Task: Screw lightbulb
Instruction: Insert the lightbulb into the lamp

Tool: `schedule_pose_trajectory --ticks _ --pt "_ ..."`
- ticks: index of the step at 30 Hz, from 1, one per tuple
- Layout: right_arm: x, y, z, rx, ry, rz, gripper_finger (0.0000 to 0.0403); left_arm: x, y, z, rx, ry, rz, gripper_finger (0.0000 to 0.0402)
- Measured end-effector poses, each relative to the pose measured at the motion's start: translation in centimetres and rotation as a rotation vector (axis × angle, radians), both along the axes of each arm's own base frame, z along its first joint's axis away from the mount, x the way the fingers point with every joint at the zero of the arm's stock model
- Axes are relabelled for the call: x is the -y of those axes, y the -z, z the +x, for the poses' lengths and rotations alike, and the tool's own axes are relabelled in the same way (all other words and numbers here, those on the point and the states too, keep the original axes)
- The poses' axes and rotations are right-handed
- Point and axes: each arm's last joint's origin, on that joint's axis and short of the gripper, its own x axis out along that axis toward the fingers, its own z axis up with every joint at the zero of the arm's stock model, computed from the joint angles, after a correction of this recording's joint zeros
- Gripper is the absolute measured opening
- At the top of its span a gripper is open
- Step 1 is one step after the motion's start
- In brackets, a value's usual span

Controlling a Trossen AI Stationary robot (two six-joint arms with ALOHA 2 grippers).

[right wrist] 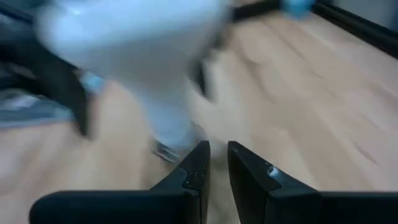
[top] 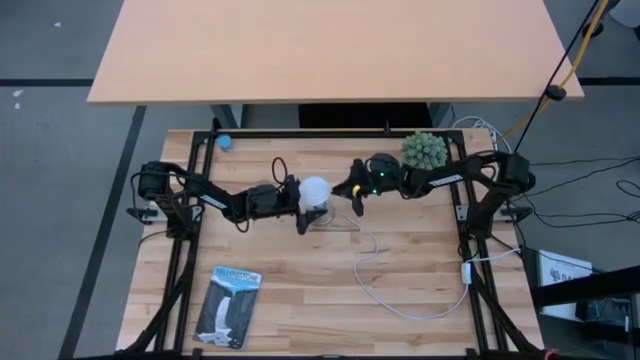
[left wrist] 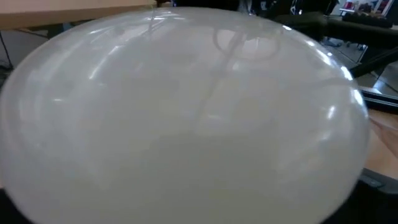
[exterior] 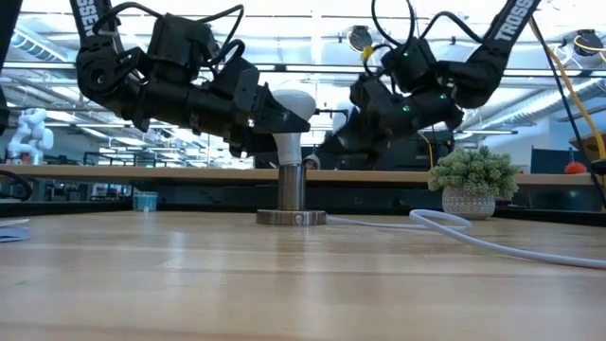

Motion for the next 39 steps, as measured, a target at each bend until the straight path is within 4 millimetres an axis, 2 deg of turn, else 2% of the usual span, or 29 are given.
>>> schedule_pose_trajectory --ticks 8,12,15,18,21,27,39 --pt "0.2 0.5 0.7 -0.008 -0.045 -0.011 0.0053 0.0 0.1 0.0 -0.01 0.001 0.0 0.0378" --pt "0.5 0.4 0.7 -0.003 0.031 -0.048 0.0056 0.0 0.1 0.0 -0.013 0.001 0.0 0.0378" --pt "0.3 0.1 0.9 0.022 0.034 -0.085 0.005 0.0 0.1 0.0 -0.014 0.001 0.0 0.0378" --pt "0.1 0.6 1.0 0.007 0.002 -0.127 0.0038 -0.1 0.1 0.0 -0.015 -0.003 0.002 0.0378" --pt "0.3 1.3 1.2 0.003 0.005 -0.127 0.0024 -0.3 0.1 -0.1 -0.015 -0.01 0.002 0.0378" --pt "0.1 1.3 1.3 0.026 -0.024 -0.116 0.0003 -0.2 0.1 0.0 -0.015 -0.005 0.002 0.0378" --pt "-0.3 1.0 1.5 0.054 -0.041 -0.139 0.0001 0.0 -0.5 0.5 0.005 0.006 0.026 0.0378"
